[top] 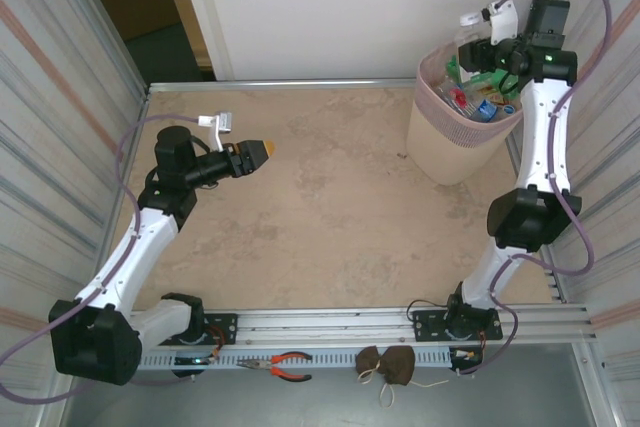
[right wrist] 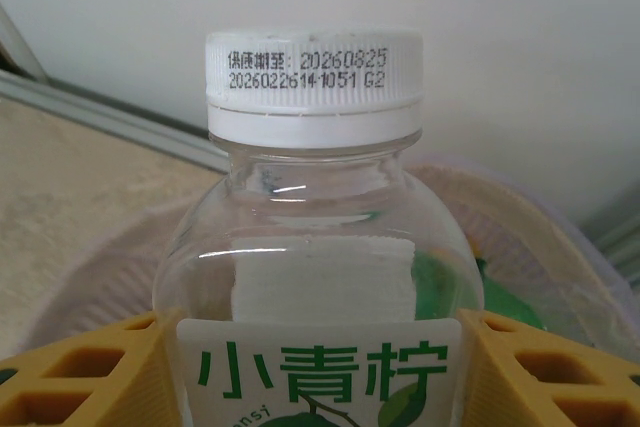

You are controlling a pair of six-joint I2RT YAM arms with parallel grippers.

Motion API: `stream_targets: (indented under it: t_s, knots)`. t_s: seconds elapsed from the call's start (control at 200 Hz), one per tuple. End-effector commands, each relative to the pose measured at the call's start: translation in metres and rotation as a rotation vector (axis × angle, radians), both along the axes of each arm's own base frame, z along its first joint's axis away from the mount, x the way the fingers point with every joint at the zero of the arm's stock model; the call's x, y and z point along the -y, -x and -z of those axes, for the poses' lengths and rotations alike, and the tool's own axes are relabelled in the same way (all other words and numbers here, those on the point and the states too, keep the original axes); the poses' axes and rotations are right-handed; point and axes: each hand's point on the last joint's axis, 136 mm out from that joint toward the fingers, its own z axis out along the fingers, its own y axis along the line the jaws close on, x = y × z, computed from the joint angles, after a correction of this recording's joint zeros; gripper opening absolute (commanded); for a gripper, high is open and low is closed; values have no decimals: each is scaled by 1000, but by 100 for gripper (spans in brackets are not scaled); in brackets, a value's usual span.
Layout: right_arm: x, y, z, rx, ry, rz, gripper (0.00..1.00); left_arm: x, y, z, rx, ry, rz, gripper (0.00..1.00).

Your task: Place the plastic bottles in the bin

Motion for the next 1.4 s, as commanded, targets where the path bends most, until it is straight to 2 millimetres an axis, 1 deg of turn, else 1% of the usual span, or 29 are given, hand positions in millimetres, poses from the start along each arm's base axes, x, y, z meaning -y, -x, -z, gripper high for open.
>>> stream_targets:
  t_s: [0.0, 0.095, 0.165, 0.246, 0.391, 0.541, 0.626, 0.706, 0.767, 0.827, 0.972, 1.082, 1.152, 1.217, 1.288, 1.393]
  knots:
    - [13, -4, 2, -6, 96, 21, 56, 1, 1, -17, 58, 3, 28, 71]
    - [17, -9, 20, -47, 127, 22, 56, 1, 2, -15, 54, 3, 29, 71]
    - [16, -8, 31, -78, 149, 10, 56, 1, 3, -15, 54, 5, 27, 71]
    - [15, -5, 46, -122, 194, -7, 57, 2, 2, -15, 52, 11, 29, 71]
    - [21, 3, 74, -206, 257, -9, 59, 3, -1, -19, 54, 17, 42, 71]
    - [27, 12, 91, -263, 300, 2, 59, 5, -3, -21, 55, 18, 48, 71]
    - [29, 16, 97, -286, 317, 6, 60, 6, -5, -19, 49, 19, 52, 71]
    - [31, 17, 95, -285, 336, 17, 60, 7, -6, -20, 47, 27, 56, 70]
    - [30, 19, 88, -276, 345, 17, 61, 7, -7, -20, 47, 28, 55, 70]
    - [28, 20, 78, -261, 357, 16, 61, 7, -7, -20, 46, 28, 57, 70]
    - [17, 26, 45, -190, 355, 12, 62, 7, -9, -22, 50, 29, 57, 70]
    - [15, 32, 30, -165, 375, 23, 62, 7, -9, -23, 51, 30, 57, 70]
    - [14, 37, 27, -169, 379, 23, 62, 8, -10, -23, 52, 31, 57, 70]
    - [15, 41, 30, -183, 385, 24, 62, 8, -11, -22, 49, 32, 58, 70]
    - [14, 45, 37, -205, 389, 17, 63, 9, -11, -22, 47, 34, 62, 70]
    - [19, 47, 49, -246, 415, 29, 64, 9, -12, -22, 44, 39, 66, 70]
